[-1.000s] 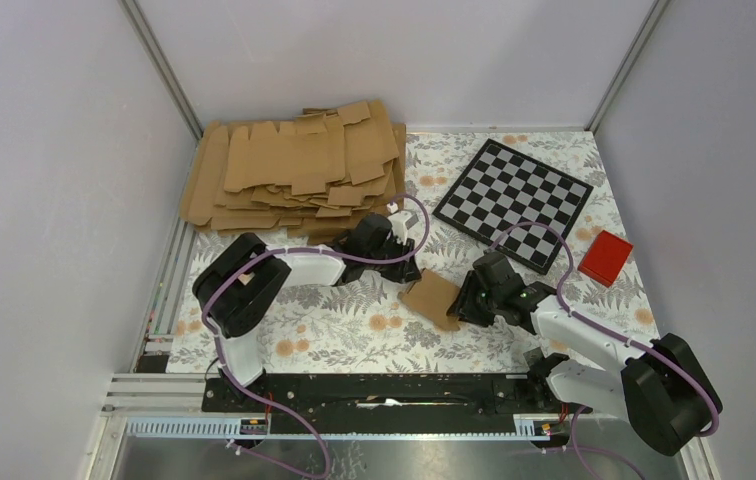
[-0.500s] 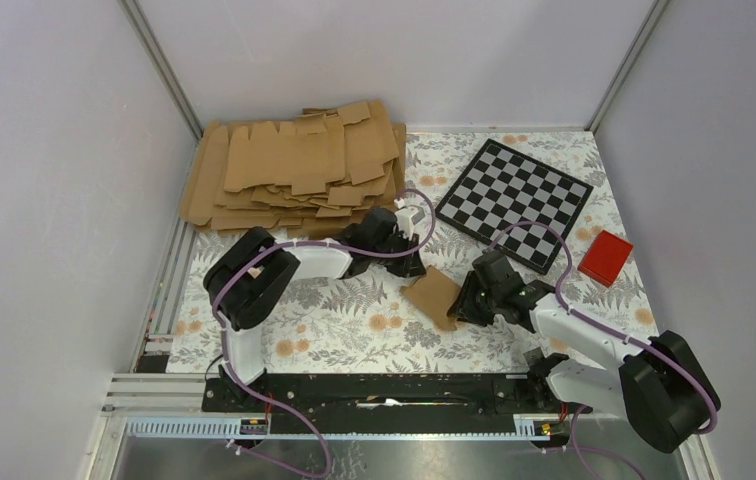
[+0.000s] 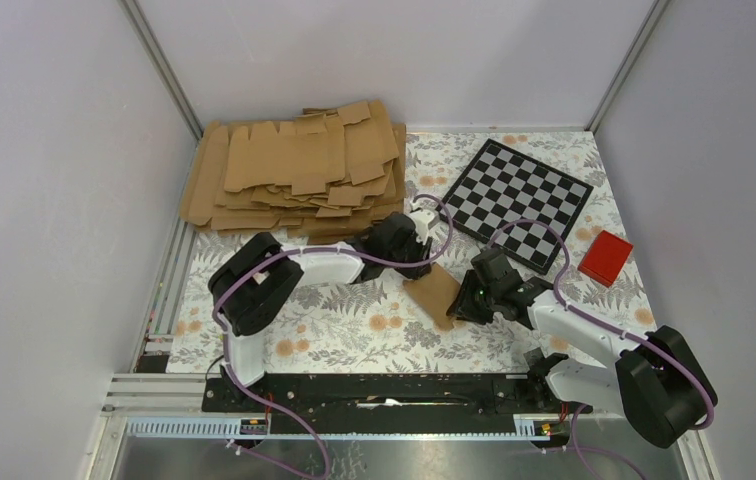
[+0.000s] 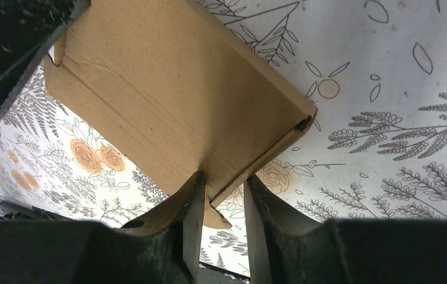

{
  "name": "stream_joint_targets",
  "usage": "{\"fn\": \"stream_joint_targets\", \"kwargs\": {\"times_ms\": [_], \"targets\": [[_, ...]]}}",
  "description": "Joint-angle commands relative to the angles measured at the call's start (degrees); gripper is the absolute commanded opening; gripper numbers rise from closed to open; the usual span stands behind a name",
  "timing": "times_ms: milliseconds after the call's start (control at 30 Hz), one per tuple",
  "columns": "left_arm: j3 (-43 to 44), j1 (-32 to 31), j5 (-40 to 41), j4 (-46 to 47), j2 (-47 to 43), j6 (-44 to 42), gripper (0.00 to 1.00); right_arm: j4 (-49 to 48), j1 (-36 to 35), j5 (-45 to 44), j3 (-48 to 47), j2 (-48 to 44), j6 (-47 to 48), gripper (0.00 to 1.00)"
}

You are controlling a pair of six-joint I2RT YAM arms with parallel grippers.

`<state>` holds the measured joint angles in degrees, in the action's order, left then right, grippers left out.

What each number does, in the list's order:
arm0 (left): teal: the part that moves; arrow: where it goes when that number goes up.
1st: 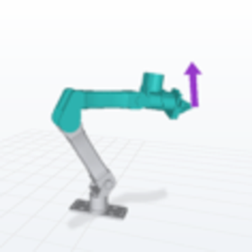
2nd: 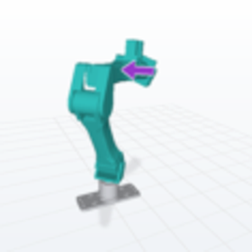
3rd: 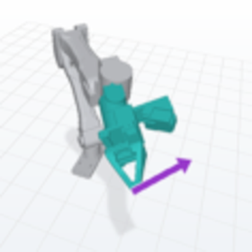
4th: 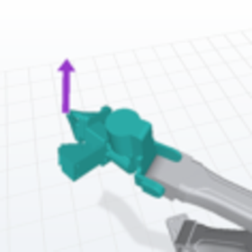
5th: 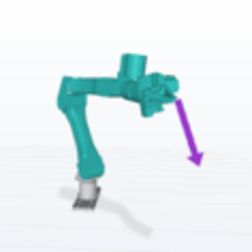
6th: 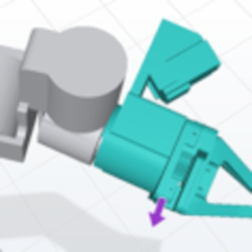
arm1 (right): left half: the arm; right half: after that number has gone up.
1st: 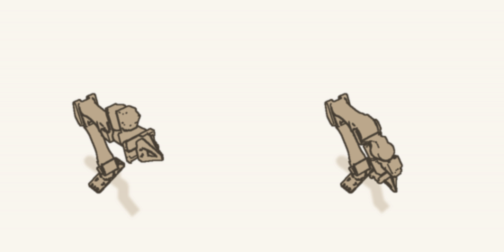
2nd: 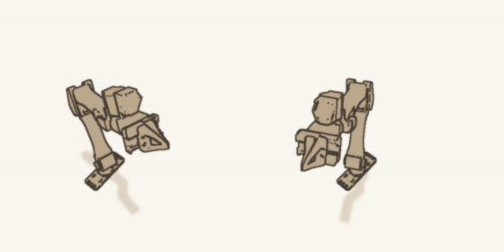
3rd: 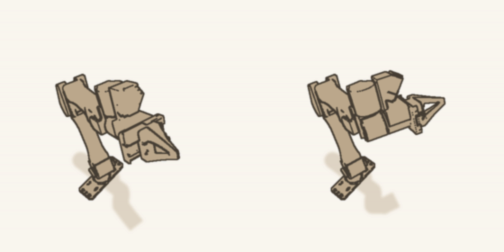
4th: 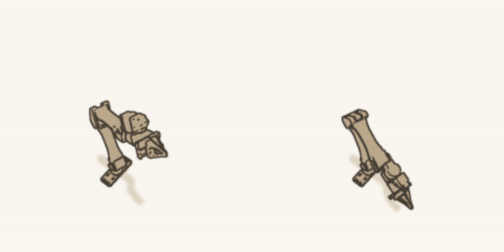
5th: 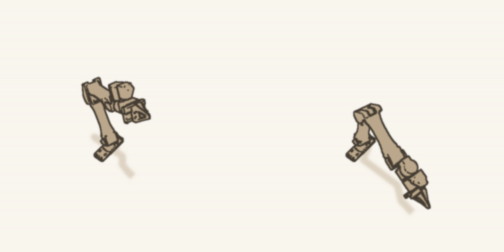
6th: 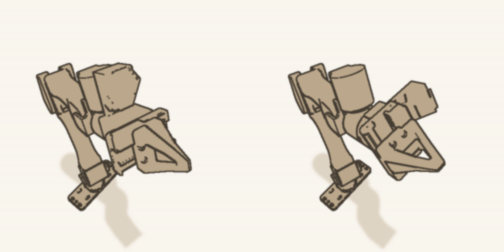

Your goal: Fold the paper box

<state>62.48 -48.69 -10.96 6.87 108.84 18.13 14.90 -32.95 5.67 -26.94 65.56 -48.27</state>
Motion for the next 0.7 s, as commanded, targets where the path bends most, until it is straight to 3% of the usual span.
{"fn": "stream_joint_targets", "kwargs": {"times_ms": [0,400,667], "targets": [[-6.48,-2.42,3.18,3.61,-5.15,0.37,0.23,-5.03,-0.14,-2.59,-0.94,-0.59,3.55,0.33],[-19.46,3.78,-2.03,20.54,-16.17,6.32,0.59,-5.1,-0.18,-1.71,-0.92,-1.01,6.08,0.36],[-31.35,4.11,11.6,28.37,-31.43,4.35,0.66,-5.01,-0.18,-1.07,-0.56,-1.89,8.57,0.37]]}}
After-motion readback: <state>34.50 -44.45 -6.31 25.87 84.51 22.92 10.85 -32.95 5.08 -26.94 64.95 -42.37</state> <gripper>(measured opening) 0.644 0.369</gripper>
